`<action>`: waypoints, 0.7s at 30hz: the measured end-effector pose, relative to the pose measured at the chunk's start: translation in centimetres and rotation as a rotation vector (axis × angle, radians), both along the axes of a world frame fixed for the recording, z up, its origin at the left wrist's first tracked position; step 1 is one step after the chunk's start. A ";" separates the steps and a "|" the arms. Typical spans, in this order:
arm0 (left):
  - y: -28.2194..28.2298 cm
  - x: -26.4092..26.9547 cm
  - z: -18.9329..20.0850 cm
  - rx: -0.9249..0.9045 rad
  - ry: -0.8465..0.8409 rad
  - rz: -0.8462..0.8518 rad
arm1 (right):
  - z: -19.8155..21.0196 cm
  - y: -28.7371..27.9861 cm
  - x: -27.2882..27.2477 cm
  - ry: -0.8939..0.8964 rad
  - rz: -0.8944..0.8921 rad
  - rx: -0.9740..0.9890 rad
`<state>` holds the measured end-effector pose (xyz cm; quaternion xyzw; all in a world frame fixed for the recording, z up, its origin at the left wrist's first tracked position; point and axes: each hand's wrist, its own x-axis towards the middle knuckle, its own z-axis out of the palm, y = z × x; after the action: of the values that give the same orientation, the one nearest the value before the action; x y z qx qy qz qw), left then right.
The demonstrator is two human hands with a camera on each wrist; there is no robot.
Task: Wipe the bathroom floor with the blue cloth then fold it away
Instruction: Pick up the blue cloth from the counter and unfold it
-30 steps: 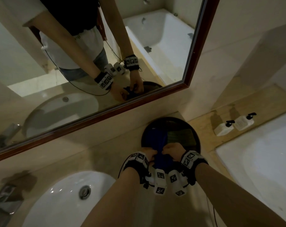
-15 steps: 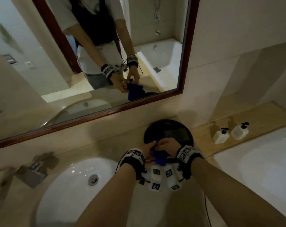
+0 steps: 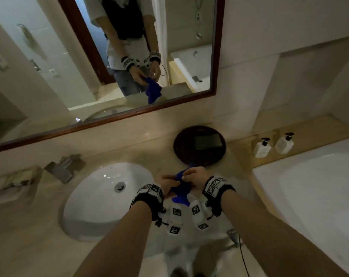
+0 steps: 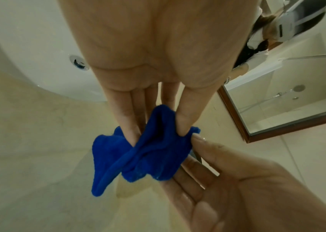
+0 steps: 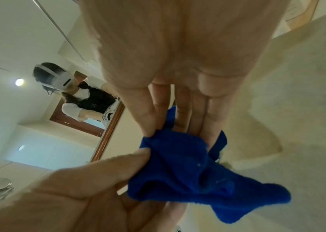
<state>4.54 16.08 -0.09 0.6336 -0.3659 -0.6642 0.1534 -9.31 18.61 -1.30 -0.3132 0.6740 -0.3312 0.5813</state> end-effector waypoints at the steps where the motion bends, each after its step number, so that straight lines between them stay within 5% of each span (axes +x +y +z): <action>1: 0.5 0.4 0.1 -0.015 -0.012 -0.010 | 0.2 0.7 0.4 -0.008 -0.009 0.010; 8: 3.2 3.3 2.5 -0.169 -0.087 -0.133 | 2.1 5.4 1.8 -0.081 -0.071 0.106; 15: 9.2 7.3 6.4 -0.262 -0.036 -0.184 | -0.8 14.0 3.3 0.112 -0.076 0.210; 21: 16.9 12.1 6.5 -0.310 -0.020 -0.253 | 0.0 20.8 8.4 0.241 -0.109 -0.015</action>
<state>16.65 32.94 6.45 0.5578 -0.5421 -0.6076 0.1606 -0.92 39.36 -1.32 -0.3179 0.7526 -0.3272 0.4749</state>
